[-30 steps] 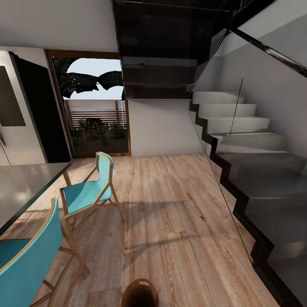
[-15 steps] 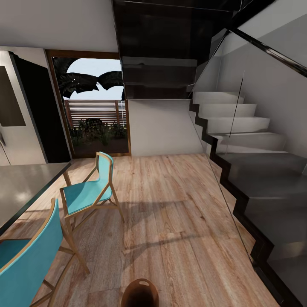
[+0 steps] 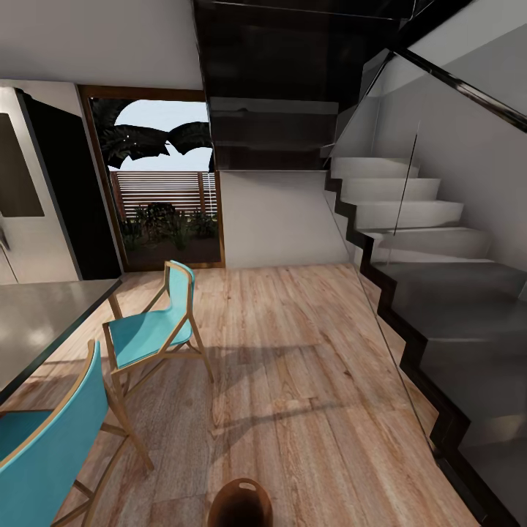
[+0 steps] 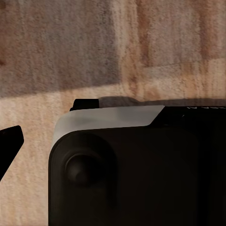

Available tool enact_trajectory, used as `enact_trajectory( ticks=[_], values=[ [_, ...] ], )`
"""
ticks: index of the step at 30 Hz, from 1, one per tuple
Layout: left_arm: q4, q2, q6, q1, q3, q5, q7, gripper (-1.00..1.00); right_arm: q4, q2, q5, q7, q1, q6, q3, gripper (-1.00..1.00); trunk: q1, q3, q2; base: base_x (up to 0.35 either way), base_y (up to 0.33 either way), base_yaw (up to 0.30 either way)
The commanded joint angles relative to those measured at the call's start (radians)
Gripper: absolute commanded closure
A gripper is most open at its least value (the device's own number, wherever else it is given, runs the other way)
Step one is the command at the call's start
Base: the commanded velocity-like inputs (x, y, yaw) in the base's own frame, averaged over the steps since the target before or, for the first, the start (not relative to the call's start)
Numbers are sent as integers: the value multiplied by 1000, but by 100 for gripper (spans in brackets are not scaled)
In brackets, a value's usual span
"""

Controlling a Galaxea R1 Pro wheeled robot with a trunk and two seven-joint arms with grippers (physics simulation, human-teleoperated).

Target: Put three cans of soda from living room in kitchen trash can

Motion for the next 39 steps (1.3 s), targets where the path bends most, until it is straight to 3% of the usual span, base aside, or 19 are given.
enact_trajectory(
  ticks=[1,39],
  values=[
    [0,0,0,0,0,0,0,-100,0,0,0,0,0,0,0,-100,0,0,0,0,0,0],
    [0,0,0,0,0,0,0,-100,0,0,0,0,0,0,0,-100,0,0,0,0,0,0]
  ],
)
